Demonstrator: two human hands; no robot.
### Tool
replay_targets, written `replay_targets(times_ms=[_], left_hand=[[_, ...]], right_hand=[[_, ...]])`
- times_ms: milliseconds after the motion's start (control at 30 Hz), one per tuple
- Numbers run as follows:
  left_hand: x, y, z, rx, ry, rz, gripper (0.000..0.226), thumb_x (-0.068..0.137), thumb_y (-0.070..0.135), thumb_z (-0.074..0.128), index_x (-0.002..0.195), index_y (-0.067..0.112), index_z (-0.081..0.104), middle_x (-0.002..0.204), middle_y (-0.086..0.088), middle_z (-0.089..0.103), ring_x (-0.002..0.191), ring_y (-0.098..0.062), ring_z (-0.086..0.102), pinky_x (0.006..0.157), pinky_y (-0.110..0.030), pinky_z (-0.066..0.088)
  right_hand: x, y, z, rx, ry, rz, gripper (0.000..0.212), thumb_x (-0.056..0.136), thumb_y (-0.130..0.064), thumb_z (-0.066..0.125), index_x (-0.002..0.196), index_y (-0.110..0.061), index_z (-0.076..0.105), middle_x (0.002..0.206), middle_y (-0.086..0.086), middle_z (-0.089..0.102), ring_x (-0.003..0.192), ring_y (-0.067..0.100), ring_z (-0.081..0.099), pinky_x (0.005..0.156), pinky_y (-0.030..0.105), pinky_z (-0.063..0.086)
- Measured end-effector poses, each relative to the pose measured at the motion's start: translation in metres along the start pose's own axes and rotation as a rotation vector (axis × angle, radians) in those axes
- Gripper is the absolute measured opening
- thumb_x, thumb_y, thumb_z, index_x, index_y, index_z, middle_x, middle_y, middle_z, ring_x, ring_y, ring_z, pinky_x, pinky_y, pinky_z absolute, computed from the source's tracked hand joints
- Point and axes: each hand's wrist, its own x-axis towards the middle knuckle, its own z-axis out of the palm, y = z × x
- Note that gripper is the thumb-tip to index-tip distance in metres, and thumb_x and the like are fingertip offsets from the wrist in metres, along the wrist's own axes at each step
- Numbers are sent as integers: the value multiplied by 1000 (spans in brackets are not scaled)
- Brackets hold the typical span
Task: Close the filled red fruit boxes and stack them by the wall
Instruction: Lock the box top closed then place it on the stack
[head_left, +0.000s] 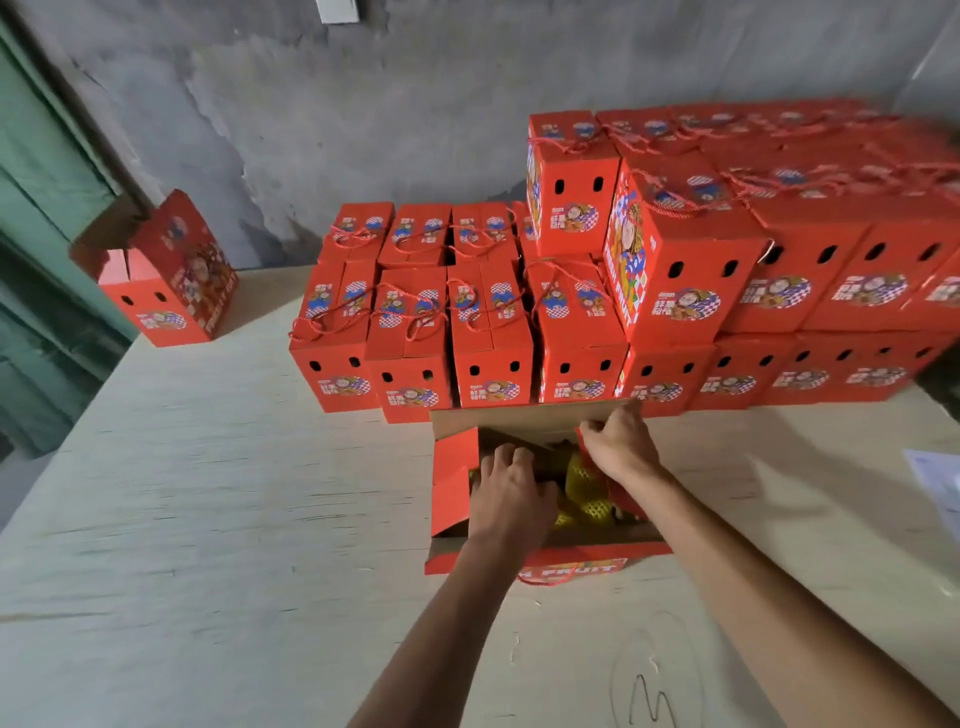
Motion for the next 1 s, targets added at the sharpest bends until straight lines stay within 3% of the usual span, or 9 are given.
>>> replay_targets(times_ms=[133, 233, 300, 467, 567, 667, 767, 900, 1000], left_hand=[[0, 2, -5, -3, 85, -1, 47, 99, 37, 57, 140, 16, 50, 154, -4, 41, 145, -26, 32, 118, -47, 33], [-3, 0, -8, -129, 171, 63, 40, 101, 29, 57, 137, 12, 56, 148, -7, 49, 140, -29, 39, 115, -43, 35], [-9, -2, -8, -205, 229, 107, 35, 101, 23, 58, 133, 10, 59, 141, -8, 54, 132, -28, 44, 110, -42, 39], [-34, -7, -5, -393, 293, 161, 39, 94, 12, 65, 132, 9, 55, 135, -7, 54, 128, -25, 44, 108, -42, 42], [-43, -9, -1, -422, 169, 188, 50, 96, 5, 58, 144, 5, 45, 149, -10, 46, 143, -27, 37, 118, -46, 36], [-45, -11, -2, -468, 78, 126, 46, 97, 3, 53, 142, 7, 43, 143, -11, 49, 137, -34, 42, 113, -53, 42], [-45, -14, -9, -515, 107, 78, 42, 101, 11, 53, 141, 13, 43, 139, -5, 50, 133, -28, 46, 109, -51, 47], [-43, -31, -17, -530, 229, -61, 66, 103, 31, 58, 158, 17, 25, 156, -4, 35, 145, -23, 34, 117, -47, 40], [-36, -38, -27, -655, 381, -110, 39, 103, 27, 59, 138, 18, 46, 131, -5, 54, 123, -24, 55, 100, -46, 54]], right_hand=[[-33, -27, 20, 57, 99, 33, 103, 94, -52, 63, 158, 6, 6, 159, 25, 33, 142, 38, 43, 111, 50, 46], [-58, -30, 36, 211, 142, -88, 105, 95, -37, 68, 161, 3, -3, 170, 22, 1, 158, 35, 10, 126, 46, 23], [-64, -31, 39, 255, 144, -122, 104, 95, -34, 69, 161, 0, -4, 171, 19, -6, 158, 33, 6, 127, 47, 22], [-81, -30, 37, 255, 145, -188, 95, 97, -33, 66, 163, -7, 4, 170, 16, 10, 155, 32, 19, 121, 48, 35], [-94, -22, 44, 349, 124, -290, 71, 98, -25, 67, 157, -9, 29, 153, 11, 43, 139, 23, 44, 104, 27, 49], [-97, -14, 43, 417, 65, -273, 41, 98, -21, 68, 133, -10, 50, 126, 4, 59, 113, 13, 58, 80, 11, 45], [-97, -6, 34, 497, 51, -171, 14, 103, -26, 60, 110, -17, 52, 99, 4, 63, 86, 16, 65, 61, 17, 47], [-84, 4, 8, 403, 232, -105, 23, 108, -43, 44, 101, -22, 50, 85, -2, 62, 73, 10, 60, 54, 23, 38], [-66, 18, -12, 375, 300, -73, 20, 107, -39, 46, 105, -19, 50, 95, 1, 65, 78, 11, 62, 57, 24, 43]])
